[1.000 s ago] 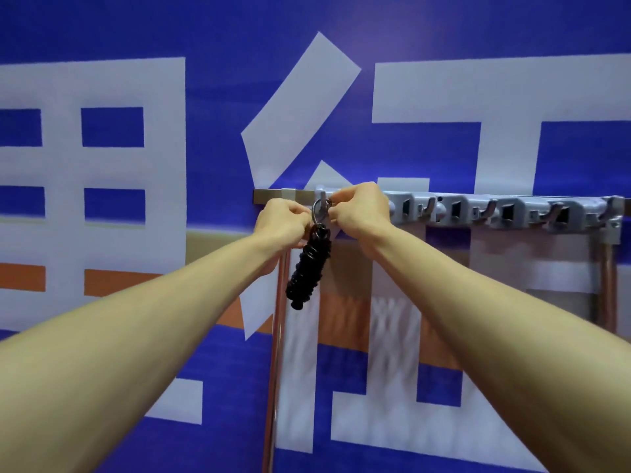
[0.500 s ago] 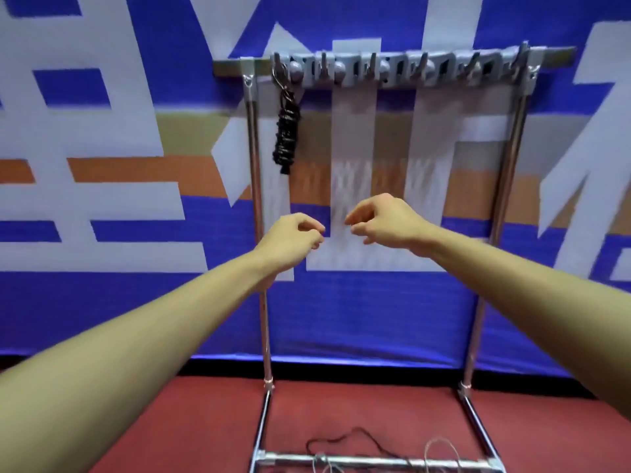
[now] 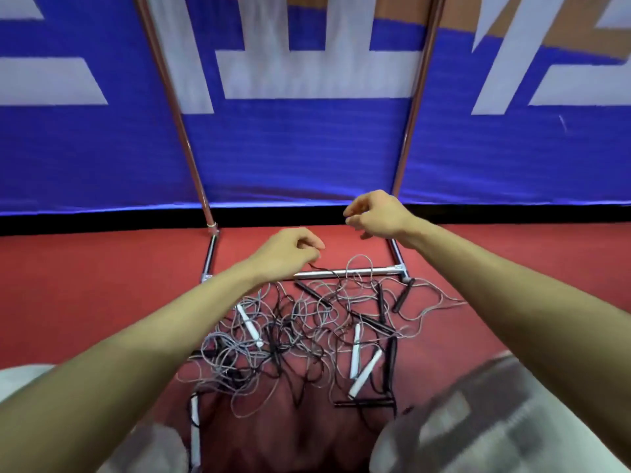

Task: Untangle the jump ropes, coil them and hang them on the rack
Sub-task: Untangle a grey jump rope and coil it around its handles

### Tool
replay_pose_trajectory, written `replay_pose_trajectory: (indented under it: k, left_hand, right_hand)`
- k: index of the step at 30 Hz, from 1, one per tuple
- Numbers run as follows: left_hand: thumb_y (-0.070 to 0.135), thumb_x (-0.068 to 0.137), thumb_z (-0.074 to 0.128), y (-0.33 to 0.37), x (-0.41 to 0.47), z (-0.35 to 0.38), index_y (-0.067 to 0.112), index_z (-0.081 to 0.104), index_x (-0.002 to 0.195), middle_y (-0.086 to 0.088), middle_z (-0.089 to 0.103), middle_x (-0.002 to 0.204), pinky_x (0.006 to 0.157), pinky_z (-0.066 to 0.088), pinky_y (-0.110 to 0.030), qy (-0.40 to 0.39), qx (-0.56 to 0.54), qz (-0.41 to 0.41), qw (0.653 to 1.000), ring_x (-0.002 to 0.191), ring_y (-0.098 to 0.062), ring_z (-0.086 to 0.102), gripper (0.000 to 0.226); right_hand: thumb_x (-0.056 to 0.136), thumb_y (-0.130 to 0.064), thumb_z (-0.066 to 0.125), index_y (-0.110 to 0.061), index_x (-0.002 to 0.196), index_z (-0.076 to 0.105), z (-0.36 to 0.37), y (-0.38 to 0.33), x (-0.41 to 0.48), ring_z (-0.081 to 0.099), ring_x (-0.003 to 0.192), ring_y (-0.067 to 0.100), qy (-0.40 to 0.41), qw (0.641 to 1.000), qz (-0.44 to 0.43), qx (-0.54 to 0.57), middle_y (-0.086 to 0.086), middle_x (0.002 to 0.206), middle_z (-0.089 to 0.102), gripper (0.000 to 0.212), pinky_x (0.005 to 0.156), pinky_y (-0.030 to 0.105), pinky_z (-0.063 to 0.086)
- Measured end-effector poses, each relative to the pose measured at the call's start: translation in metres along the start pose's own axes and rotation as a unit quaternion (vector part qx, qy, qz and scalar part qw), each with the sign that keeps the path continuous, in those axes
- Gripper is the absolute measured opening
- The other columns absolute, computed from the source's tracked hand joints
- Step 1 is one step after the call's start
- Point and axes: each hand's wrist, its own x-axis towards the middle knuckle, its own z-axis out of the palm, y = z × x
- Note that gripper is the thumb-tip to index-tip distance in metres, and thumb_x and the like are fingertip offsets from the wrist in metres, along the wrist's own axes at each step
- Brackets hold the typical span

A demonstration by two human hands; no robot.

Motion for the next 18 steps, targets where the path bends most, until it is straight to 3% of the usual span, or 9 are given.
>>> replay_pose_trajectory:
  k: [6,9,11,13,16,18]
  left_hand:
    - [0.001,0.092,0.053,-0.031,0.040,0.076,0.017,0.064,0.089,-0.005,0.071,0.087,0.070,0.050,-0.021,-0.073,-0.037,-0.063,0.995,0.094,-0.026,0.069,0.020]
    - [0.002,0.094,0.049,-0.044,0.070,0.105,0.014,0.065,0.096,-0.011,0.073,0.098,0.090,0.052,-0.038,-0.085,-0.048,-0.088,0.991,0.096,-0.026,0.069,0.020]
    - [0.001,0.094,0.048,-0.051,0.093,0.122,0.008,0.065,0.102,-0.016,0.072,0.103,0.090,0.051,-0.033,-0.091,-0.059,-0.094,0.990,0.091,-0.022,0.068,0.020]
    - [-0.001,0.093,0.046,-0.060,0.118,0.139,0.003,0.064,0.106,-0.016,0.070,0.101,0.079,0.051,-0.025,-0.094,-0.066,-0.099,0.988,0.087,-0.021,0.065,0.022]
    - [0.002,0.091,0.046,-0.081,0.147,0.167,0.015,0.059,0.103,-0.011,0.071,0.098,0.063,0.043,-0.020,-0.106,-0.029,-0.093,0.990,0.090,-0.022,0.066,0.022]
    - [0.005,0.090,0.048,-0.099,0.160,0.185,0.020,0.055,0.101,-0.008,0.071,0.099,0.056,0.038,-0.018,-0.107,-0.016,-0.096,0.990,0.081,-0.018,0.063,0.020]
  right_hand:
    - [0.085,-0.004,0.055,-0.005,0.080,0.068,0.017,0.084,0.027,0.068,0.078,0.029,0.038,0.993,0.096,0.054,0.013,0.082,0.067,0.014,0.074,0.041,0.059]
    - [0.083,-0.006,0.053,0.006,0.083,0.069,0.033,0.136,0.053,0.068,0.086,0.036,0.059,0.984,0.161,0.056,0.022,0.087,0.070,0.020,0.082,0.046,0.055]
    - [0.082,-0.006,0.053,0.008,0.086,0.068,0.047,0.175,0.072,0.066,0.087,0.039,0.062,0.974,0.211,0.048,0.026,0.089,0.069,0.021,0.084,0.047,0.054]
    - [0.081,-0.006,0.051,0.008,0.088,0.068,0.063,0.208,0.086,0.066,0.091,0.040,0.069,0.964,0.256,0.039,0.027,0.091,0.069,0.023,0.084,0.047,0.054]
    - [0.087,-0.006,0.048,0.008,0.101,0.066,0.091,0.244,0.088,0.061,0.104,0.039,0.050,0.951,0.304,-0.010,0.026,0.105,0.066,0.027,0.089,0.038,0.047]
    - [0.091,-0.009,0.046,0.008,0.110,0.061,0.114,0.274,0.088,0.057,0.112,0.039,0.042,0.938,0.345,-0.018,0.027,0.116,0.062,0.030,0.091,0.037,0.043]
